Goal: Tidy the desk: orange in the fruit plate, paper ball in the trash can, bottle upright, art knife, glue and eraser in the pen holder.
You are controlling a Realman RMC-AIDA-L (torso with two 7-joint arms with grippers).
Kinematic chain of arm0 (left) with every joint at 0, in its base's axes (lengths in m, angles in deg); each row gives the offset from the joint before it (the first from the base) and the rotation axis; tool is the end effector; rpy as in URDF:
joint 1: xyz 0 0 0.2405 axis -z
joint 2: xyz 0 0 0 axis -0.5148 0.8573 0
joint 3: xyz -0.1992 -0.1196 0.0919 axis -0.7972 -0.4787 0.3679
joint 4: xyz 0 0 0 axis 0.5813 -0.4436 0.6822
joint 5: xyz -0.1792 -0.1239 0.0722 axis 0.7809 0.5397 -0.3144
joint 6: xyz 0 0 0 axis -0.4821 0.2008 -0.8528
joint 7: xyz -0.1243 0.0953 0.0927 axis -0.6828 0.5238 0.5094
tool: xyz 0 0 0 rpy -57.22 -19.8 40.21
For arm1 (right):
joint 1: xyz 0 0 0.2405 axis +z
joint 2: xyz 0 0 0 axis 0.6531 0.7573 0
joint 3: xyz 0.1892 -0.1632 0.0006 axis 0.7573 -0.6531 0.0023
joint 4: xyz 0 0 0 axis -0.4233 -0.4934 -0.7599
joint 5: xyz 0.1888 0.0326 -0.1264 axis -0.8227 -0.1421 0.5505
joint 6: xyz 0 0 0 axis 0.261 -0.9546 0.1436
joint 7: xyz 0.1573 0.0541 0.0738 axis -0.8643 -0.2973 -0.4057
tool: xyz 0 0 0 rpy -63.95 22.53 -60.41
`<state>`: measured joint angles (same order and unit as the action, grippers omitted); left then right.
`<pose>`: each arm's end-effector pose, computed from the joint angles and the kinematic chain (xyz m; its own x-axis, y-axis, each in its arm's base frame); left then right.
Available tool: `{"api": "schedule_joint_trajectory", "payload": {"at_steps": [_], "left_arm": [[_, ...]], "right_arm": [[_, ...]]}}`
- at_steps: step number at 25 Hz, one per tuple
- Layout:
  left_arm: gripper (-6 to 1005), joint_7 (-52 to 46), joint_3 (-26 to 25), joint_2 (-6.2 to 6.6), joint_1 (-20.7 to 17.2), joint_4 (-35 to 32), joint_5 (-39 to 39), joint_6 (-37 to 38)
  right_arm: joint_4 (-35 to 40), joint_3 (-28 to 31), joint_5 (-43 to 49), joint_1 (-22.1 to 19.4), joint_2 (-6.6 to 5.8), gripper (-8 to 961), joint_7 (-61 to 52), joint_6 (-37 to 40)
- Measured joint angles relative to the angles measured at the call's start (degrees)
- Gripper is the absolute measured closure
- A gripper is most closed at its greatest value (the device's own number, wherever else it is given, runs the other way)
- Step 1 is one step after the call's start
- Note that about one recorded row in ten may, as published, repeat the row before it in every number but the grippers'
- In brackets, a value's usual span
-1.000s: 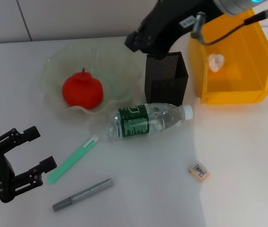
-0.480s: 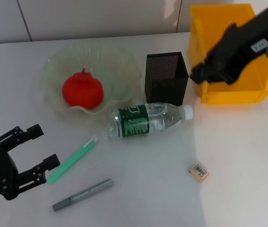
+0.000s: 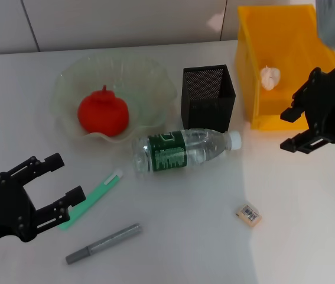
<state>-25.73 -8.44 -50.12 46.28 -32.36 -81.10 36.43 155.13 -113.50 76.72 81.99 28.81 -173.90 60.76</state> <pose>-0.2919 0.2631 -0.0190 0.6470 0.1600 0.7455 0.4436 -0.8742 -0.1973 0.1314 0.3476 0.0638 0.8824 -0.1954 0.4281 -0.0899 -0.9629 -0.2543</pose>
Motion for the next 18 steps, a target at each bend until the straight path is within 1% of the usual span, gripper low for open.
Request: {"api": "schedule_joint_trajectory", "payload": {"at_steps": [1,2,3,4,5,7,8,10,11,12,13,14,15,16,17,18], "left_arm": [[214,0.1,0.03,0.02,0.08,0.24,-0.03,-0.27],[214,0.18,0.04,0.08,0.16,0.5,-0.07,-0.66],[214,0.18,0.04,0.05,0.3,0.65,-0.09,-1.17],[213,0.2,0.1,-0.03,0.53,0.91,-0.15,-1.82],[213,0.2,0.1,-0.03,0.53,0.91,-0.15,-1.82],[213,0.31,0.33,-0.14,1.0,1.54,-0.14,-2.47],[213,2.37,0.74,0.03,2.57,5.53,-0.01,-3.86],[213,3.2,0.74,0.08,2.8,6.23,-0.04,-4.03],[213,3.2,0.74,0.08,2.8,6.23,-0.04,-4.03],[213,5.18,1.02,-0.08,3.33,6.79,-0.23,-5.13],[213,5.28,1.07,-0.06,3.52,7.02,-0.24,-5.18],[213,5.34,1.08,-0.03,3.63,7.14,-0.23,-5.18],[213,5.39,1.09,0.0,3.73,7.24,-0.23,-5.18],[213,5.39,1.06,0.05,3.75,7.23,-0.24,-5.18],[213,5.39,1.06,0.05,3.75,7.13,-0.24,-5.19],[213,5.39,1.06,0.06,3.75,7.04,-0.25,-5.23]], "right_arm": [[0.0,0.0,0.0,0.0,0.0,583,0.0,0.0],[-0.58,-2.15,2.11,-0.35,0.14,538,2.16,-1.77],[-0.86,-3.37,2.67,-0.9,-0.01,492,3.15,-3.22],[-0.86,-3.37,2.67,-0.9,-0.01,447,3.15,-3.22],[-1.26,-5.09,3.43,-2.19,-0.31,402,5.22,-5.65],[-2.33,-6.17,4.28,-2.6,-0.18,393,6.74,-7.19],[-2.33,-6.17,4.28,-2.6,-0.18,388,6.74,-7.19],[-5.14,-8.15,4.56,-2.29,0.22,379,7.2,-10.26],[-6.22,-8.93,4.56,-2.5,0.26,375,7.47,-12.0],[-6.22,-8.93,4.56,-2.5,0.26,370,7.47,-12.0],[-8.07,-10.81,4.55,-2.98,0.41,366,7.72,-14.59],[-8.07,-10.81,4.55,-2.98,0.41,361,7.72,-14.59],[-9.54,-13.48,4.54,-3.46,0.51,356,7.63,-17.26],[-9.54,-13.48,4.54,-3.46,0.51,352,7.63,-17.26],[-10.46,-16.2,4.55,-4.41,0.53,347,7.52,-20.2],[-10.46,-16.2,4.55,-4.41,0.53,343,7.52,-20.2]]}}
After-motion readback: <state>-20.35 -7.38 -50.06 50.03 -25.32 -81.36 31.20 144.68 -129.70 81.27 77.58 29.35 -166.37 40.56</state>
